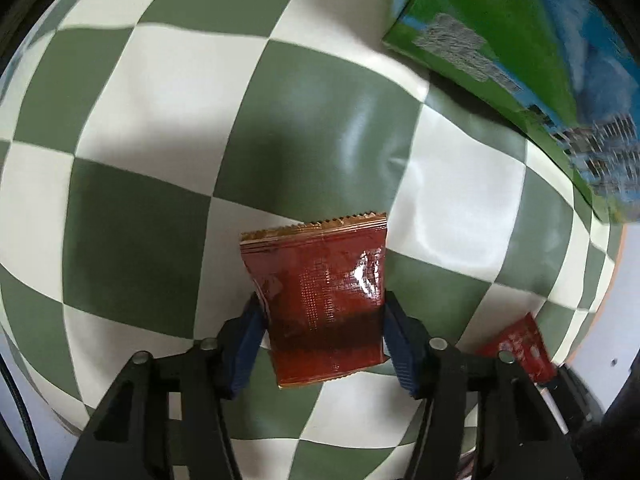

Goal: Organize snacks
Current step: 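Grasp the small red packet with the right tool while the left tool grasps the dark red sachet, then lower both packets into the box and open both tools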

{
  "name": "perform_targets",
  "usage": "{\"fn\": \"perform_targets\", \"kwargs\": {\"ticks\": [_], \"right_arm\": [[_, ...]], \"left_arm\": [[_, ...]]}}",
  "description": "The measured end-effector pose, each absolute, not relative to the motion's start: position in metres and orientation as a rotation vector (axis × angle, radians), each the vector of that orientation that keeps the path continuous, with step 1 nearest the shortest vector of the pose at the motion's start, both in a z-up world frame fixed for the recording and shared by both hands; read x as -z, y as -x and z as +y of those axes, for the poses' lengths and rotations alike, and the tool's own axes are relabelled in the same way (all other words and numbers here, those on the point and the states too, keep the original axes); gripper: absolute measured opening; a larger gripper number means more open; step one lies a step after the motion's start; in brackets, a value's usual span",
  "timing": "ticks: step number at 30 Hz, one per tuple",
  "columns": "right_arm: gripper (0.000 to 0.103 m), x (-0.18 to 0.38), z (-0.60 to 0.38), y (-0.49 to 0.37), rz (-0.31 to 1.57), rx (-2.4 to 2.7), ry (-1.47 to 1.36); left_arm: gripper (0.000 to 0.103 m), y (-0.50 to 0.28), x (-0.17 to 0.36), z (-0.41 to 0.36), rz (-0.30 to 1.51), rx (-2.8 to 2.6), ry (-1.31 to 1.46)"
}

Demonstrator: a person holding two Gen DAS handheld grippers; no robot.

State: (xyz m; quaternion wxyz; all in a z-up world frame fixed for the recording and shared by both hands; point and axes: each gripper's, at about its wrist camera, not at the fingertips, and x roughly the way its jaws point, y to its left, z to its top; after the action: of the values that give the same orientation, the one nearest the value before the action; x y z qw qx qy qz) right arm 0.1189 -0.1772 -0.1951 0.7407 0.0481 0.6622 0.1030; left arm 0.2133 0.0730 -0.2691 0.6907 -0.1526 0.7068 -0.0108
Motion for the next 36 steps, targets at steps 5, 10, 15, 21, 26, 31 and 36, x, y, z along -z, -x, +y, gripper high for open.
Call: {"fn": "perform_targets", "kwargs": {"ticks": [5,10,15,21,26,31,36], "right_arm": [[0.054,0.187,-0.175,-0.118,1.429,-0.244,-0.110],[0.054,0.152,-0.184,-0.115,1.363,-0.288,-0.146],[0.054,0.090,-0.211,-0.127,1.248,-0.301,-0.199],[0.054,0.018,-0.248,-0.176,1.087,-0.258,-0.241],[0.054,0.008,-0.270,-0.245,1.068,-0.200,-0.237],[0.054,0.029,-0.280,-0.312,1.142,-0.169,-0.238],[0.054,0.054,-0.287,-0.362,1.220,-0.134,-0.241]], "left_arm": [[0.053,-0.210,0.251,0.034,1.551,0.075,0.266],[0.053,-0.217,0.194,-0.003,1.438,0.176,0.227],[0.054,-0.253,0.102,-0.034,1.275,0.303,0.221],[0.054,-0.308,0.047,-0.027,1.210,0.392,0.245],[0.054,-0.378,0.056,-0.054,1.257,0.394,0.216],[0.054,-0.438,0.091,-0.060,1.356,0.342,0.191],[0.054,-0.479,0.129,-0.066,1.445,0.305,0.164]]}}
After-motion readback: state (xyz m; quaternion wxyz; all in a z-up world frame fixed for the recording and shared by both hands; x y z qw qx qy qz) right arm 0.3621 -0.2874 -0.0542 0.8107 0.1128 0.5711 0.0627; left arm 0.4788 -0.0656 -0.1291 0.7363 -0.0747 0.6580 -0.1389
